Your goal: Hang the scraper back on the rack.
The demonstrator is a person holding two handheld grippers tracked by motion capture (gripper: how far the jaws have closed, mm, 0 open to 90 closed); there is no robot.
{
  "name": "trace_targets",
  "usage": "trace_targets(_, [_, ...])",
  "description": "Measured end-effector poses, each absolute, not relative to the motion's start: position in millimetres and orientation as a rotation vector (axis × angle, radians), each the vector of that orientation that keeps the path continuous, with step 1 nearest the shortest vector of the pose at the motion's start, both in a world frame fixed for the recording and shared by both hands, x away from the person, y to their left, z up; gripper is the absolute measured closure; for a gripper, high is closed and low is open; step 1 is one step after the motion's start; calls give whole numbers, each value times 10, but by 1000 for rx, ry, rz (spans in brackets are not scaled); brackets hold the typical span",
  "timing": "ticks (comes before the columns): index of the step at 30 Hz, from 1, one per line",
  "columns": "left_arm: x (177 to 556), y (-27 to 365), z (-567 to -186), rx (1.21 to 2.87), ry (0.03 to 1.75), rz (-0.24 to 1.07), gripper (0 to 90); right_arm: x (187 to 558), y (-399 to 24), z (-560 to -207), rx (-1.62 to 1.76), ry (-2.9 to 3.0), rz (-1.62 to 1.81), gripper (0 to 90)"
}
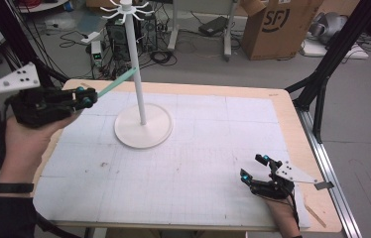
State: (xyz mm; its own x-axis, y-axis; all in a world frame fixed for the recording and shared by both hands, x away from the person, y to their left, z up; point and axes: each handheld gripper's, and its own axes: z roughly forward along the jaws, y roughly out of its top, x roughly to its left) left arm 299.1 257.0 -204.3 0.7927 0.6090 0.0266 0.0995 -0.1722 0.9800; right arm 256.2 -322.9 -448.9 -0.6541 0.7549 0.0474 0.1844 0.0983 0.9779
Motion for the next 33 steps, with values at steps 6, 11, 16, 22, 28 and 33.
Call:
trace_targets(6, [3003,2643,-1786,1642,605,539,808,2562,-3229,-4488,918,1909,1588,182])
trace_targets(11, [2999,2728,-1641,1616,630,575,808,2559,-3226,-4488,922,1910,1590,182])
trace_targets(16, [3018,2806,-1555,1593,656,604,808,2559,-3227,-4488,920,1912,1590,183])
trace_targets(22, [3082,2869,-1482,1570,668,606,808,2560,-3224,-4488,917,1912,1588,183])
trace_targets(28, [3159,2862,-1423,1593,677,613,808,2557,-3222,-4488,914,1915,1587,183])
trace_targets(33, [3187,2866,-1379,1602,676,616,809,2553,-3216,-4488,907,1916,1582,183])
